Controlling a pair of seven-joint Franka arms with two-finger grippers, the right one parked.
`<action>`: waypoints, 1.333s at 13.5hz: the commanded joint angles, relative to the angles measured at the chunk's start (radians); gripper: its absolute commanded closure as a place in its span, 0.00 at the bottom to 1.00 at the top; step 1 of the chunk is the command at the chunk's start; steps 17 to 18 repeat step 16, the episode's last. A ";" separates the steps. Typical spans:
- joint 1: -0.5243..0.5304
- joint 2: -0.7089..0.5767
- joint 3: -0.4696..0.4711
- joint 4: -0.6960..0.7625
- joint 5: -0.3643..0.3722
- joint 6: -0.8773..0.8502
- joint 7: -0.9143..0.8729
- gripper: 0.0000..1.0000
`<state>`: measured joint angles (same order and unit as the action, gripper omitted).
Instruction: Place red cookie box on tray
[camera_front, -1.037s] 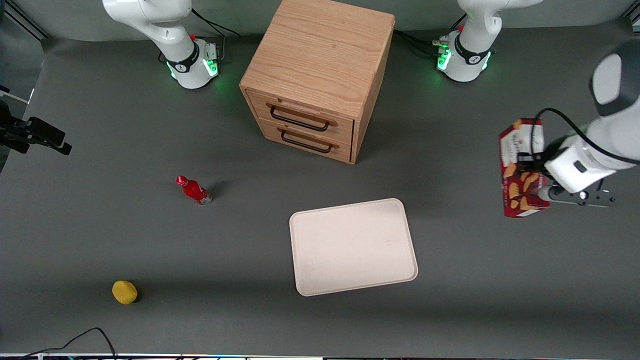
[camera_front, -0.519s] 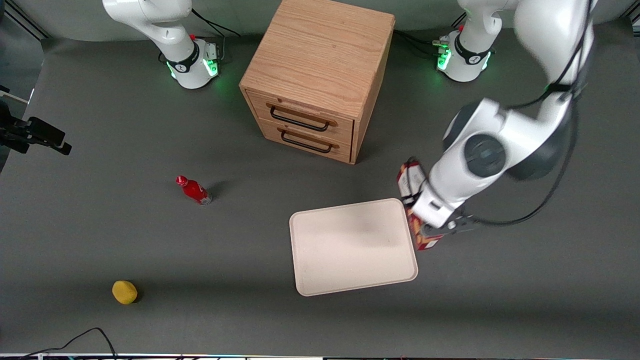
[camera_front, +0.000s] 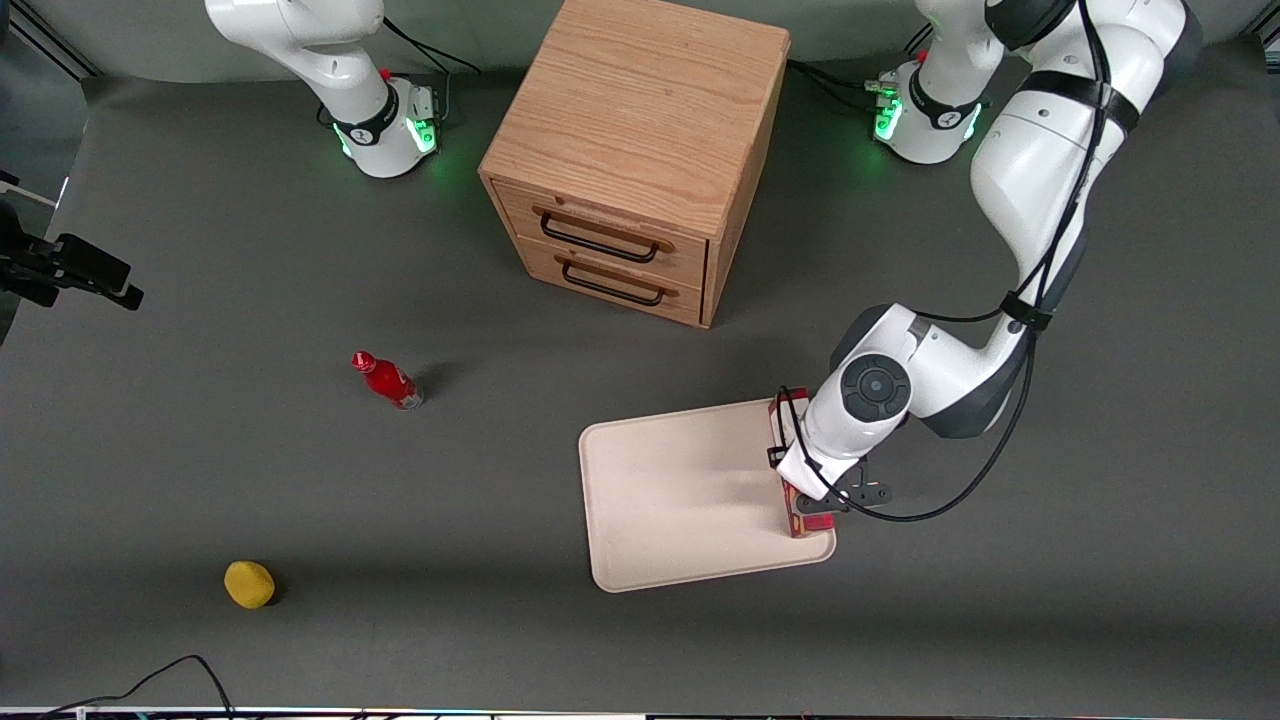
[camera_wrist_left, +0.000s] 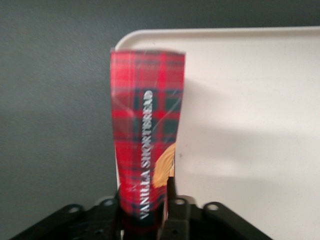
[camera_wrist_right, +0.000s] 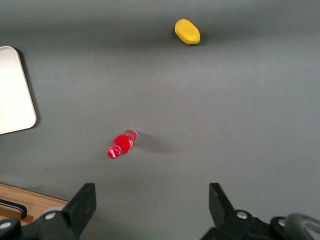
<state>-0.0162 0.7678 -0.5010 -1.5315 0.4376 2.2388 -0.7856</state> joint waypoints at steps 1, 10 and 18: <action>0.022 -0.126 -0.007 -0.013 -0.009 -0.184 0.061 0.00; 0.076 -0.755 0.382 -0.054 -0.425 -0.870 0.820 0.00; 0.068 -0.828 0.426 -0.057 -0.427 -0.955 0.882 0.00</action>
